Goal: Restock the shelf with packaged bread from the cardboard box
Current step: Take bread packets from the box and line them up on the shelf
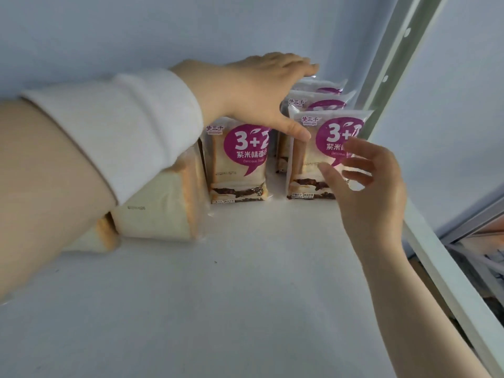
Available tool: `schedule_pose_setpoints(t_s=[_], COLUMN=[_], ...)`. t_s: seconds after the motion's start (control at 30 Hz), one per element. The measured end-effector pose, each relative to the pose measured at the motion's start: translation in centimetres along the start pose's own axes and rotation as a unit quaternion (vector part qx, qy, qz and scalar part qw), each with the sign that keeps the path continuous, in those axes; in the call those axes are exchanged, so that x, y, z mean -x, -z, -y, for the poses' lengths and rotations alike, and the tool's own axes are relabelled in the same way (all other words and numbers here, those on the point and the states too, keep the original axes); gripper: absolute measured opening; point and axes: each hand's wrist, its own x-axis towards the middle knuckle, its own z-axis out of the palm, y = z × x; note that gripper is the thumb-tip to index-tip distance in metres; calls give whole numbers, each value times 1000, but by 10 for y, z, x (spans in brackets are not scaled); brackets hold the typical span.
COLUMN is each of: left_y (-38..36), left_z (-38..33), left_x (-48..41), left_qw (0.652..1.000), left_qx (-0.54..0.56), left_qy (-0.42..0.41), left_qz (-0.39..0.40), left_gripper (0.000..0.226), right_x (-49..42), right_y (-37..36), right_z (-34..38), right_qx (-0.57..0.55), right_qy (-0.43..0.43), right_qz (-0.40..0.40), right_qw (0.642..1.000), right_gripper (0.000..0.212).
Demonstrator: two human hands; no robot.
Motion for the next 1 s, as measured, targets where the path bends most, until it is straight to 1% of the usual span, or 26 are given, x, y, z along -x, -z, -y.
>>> schedule_pose_setpoints(t_s=[0.03,0.07,0.1,0.13,0.23,0.37,0.43,0.53,0.67,0.7,0.8,0.87,0.9,0.97,1.0], left_y=[-2,-5,-9,-11,-18,-19,-18,-18,-21,-24,-30,-27,-25,-19,-17], left_z=[-5,-9,-11,-12,-11,-3,0,1,0,1,3,3,3,-1,-4], left_x=[-7,-13,-20,-25,-34,-28,-22,-17,-20,-21,-23,-22,-19,-11,-7], left_qw=[1000,1000,1000,1000,1000,1000,1000,1000,1000,1000,1000,999,999,999,1000], left_qx=[-3,-6,-9,-10,-7,-7,-5,1,12,14,15,17,14,2,-4], left_qy=[-3,-4,-4,-2,7,6,10,7,15,16,9,10,14,17,14], left_qz=[6,9,9,7,4,-1,4,17,12,16,22,28,31,27,18], left_gripper=[113,110,106,104,101,97,96,97,99,97,93,97,100,105,105], right_x=[-5,-11,-18,-24,-41,-48,-45,-43,-49,-50,-49,-51,-51,-48,-46], right_y=[2,3,0,-2,-10,-23,-32,-38,-31,-31,-33,-32,-30,-23,-19], right_z=[-9,-17,-25,-33,-47,-48,-44,-44,-51,-53,-52,-50,-49,-49,-51], right_qx=[0,-2,-6,-10,-33,-99,-123,-122,-146,-144,-100,-69,-57,-34,-24], right_qy=[-22,-50,-73,-78,-62,-67,-63,-49,-71,-75,-53,-48,-50,-54,-58], right_qz=[-6,15,47,85,168,228,237,230,262,267,265,263,261,251,244], right_qw=[1000,999,996,993,983,966,962,964,951,950,957,961,962,966,968], right_gripper=[54,65,74,78,72,71,72,75,91,92,82,83,90,112,117])
